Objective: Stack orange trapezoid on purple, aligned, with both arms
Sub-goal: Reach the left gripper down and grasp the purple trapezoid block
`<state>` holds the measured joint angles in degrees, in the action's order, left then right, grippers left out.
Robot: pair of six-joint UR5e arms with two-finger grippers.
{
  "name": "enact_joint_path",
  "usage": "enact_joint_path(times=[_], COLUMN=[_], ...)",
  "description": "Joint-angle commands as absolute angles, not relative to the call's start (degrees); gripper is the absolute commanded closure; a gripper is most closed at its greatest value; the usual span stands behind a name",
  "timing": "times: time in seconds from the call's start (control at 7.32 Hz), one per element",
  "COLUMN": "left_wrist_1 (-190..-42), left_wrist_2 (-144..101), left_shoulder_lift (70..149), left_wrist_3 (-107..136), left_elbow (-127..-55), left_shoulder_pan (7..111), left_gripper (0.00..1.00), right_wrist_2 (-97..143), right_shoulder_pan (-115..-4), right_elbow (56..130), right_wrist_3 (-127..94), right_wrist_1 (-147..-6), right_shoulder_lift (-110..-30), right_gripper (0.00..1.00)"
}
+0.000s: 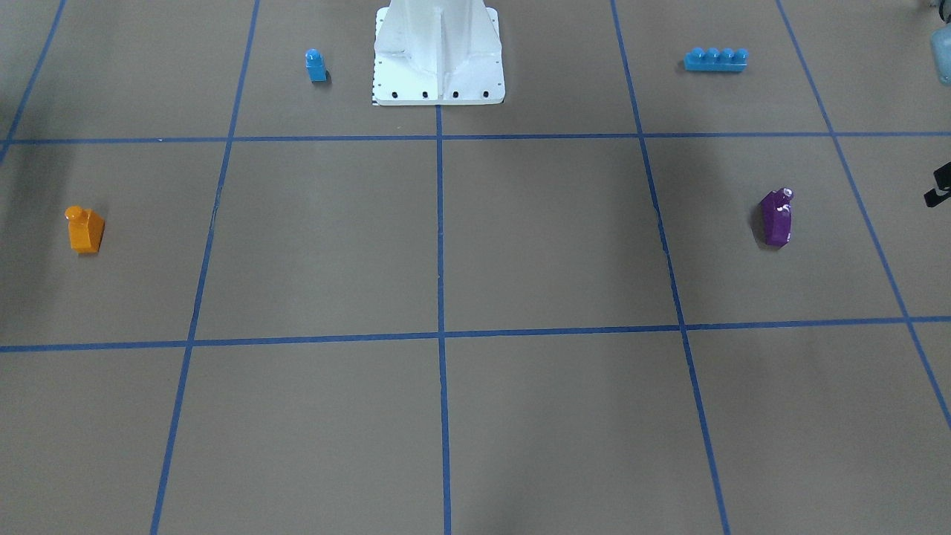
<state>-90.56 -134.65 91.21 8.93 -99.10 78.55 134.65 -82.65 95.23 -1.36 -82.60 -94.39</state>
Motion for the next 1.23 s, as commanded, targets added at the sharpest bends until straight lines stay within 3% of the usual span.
enact_joint_path(times=[0.0,0.55,1.09], left_wrist_1=[-95.68,-109.27,-111.09], left_wrist_2=[-134.21,-134.38,-134.48], left_shoulder_lift=[93.86,92.11,90.27], left_wrist_3=[21.58,21.7,21.88], left_elbow=[-98.35,-87.74,-88.41], left_shoulder_pan=[67.88,60.14,57.14], left_gripper=[0.0,0.0,0.0], right_wrist_2=[134.65,134.82,134.91], right_shoulder_pan=[-79.64,-78.93,-77.96], right_elbow=[95.19,94.83,95.01], right_wrist_3=[-5.01,-5.1,-5.1], right_wrist_1=[-82.53,-82.53,-82.53], right_shoulder_lift=[-93.78,-94.04,-94.04], right_gripper=[0.0,0.0,0.0])
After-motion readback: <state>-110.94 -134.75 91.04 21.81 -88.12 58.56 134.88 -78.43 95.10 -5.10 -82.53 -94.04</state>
